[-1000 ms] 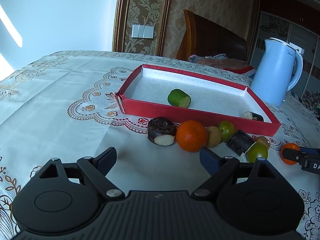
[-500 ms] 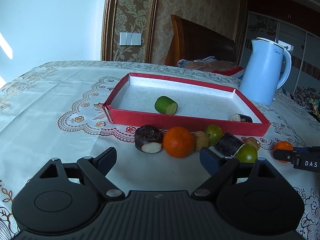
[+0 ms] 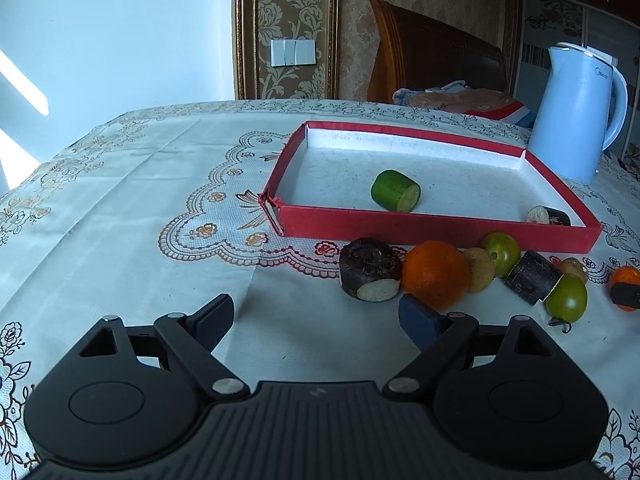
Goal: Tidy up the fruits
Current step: 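Grasp the dark round slice with left gripper while right gripper holds the tangerine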
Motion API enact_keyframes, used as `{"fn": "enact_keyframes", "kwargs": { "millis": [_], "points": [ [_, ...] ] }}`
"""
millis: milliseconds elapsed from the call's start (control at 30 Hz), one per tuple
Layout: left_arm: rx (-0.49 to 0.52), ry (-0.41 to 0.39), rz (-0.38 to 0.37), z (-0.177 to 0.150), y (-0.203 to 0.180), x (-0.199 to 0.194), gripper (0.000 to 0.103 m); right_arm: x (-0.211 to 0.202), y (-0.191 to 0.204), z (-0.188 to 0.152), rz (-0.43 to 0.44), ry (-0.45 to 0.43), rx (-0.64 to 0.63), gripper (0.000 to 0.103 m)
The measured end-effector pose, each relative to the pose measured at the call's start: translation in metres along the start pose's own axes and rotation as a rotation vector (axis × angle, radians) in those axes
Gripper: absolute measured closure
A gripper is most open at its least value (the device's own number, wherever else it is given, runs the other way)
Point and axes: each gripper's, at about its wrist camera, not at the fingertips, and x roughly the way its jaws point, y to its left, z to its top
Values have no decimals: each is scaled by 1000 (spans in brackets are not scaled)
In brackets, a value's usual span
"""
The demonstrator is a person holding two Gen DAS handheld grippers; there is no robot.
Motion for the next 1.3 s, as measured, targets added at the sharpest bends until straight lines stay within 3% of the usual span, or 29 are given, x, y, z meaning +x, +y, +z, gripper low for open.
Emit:
{"fn": "enact_keyframes", "kwargs": {
  "millis": [300,400,567,700,800,1100,1300],
  "points": [
    [-19,16,27,19,-10,22,13,1,-1,0,3,0,6,64],
    [-22,12,23,21,-13,25,20,1,-1,0,5,0,8,64],
    [12,5,3,20,-21,27,45,1,-1,0,6,-1,10,64],
    [15,-3,-5,19,-22,27,48,0,-2,-1,7,-1,12,64],
    [25,-7,1,19,-24,26,59,0,-1,-1,7,-1,12,64],
    [-35,-9,8,18,-24,23,60,0,-1,-1,4,0,7,64],
    [-76,-21,58,13,-24,17,60,-1,1,0,-3,-1,-4,64]
  ]
}}
